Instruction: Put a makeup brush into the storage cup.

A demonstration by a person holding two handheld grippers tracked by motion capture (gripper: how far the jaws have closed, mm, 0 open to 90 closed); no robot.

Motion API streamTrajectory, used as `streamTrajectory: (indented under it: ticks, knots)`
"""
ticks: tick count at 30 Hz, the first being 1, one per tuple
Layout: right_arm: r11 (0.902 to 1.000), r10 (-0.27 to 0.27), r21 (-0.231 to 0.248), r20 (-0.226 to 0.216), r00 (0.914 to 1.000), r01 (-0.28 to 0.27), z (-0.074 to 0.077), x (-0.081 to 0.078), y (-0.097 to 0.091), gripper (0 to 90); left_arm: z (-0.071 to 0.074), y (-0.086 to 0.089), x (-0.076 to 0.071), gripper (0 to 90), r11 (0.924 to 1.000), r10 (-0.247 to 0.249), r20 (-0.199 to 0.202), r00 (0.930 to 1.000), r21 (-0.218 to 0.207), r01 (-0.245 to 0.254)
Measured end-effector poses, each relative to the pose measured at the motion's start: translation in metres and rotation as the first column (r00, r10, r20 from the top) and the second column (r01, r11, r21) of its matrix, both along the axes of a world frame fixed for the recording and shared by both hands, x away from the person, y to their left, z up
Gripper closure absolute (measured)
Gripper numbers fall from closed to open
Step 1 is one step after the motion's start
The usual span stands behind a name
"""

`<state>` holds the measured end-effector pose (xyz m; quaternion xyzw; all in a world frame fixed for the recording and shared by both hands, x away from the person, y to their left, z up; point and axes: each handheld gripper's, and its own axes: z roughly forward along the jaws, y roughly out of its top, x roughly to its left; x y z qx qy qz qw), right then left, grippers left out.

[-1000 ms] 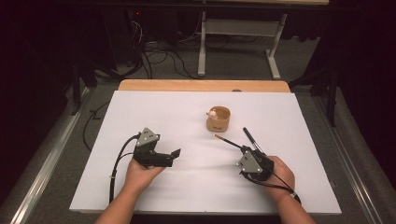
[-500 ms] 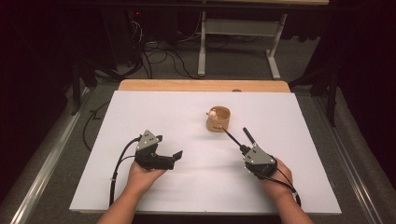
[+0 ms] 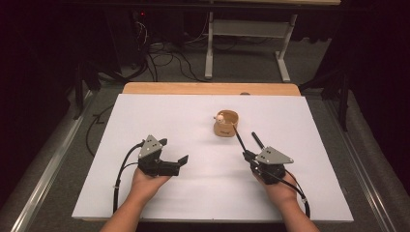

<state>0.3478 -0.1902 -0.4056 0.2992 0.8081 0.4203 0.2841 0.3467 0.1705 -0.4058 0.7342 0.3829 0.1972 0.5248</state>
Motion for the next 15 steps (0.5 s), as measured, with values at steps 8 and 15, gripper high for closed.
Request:
streamTrajectory:
  ticks: [8, 15]
  knots:
    - [0.9969, 0.011, 0.078, -0.018, 0.9998, -0.009, 0.006, 0.0, 0.003, 87.5, -0.001, 0.0, 0.0, 0.6, 0.9999, -0.005, 0.0, 1.0, -0.009, 0.005]
    - [0.9948, 0.02, 0.101, -0.015, 0.9997, -0.018, 0.012, 0.004, 0.008, 87.5, -0.001, -0.001, 0.0, 0.5, 0.9998, -0.01, 0.001, 0.9999, -0.014, 0.01]
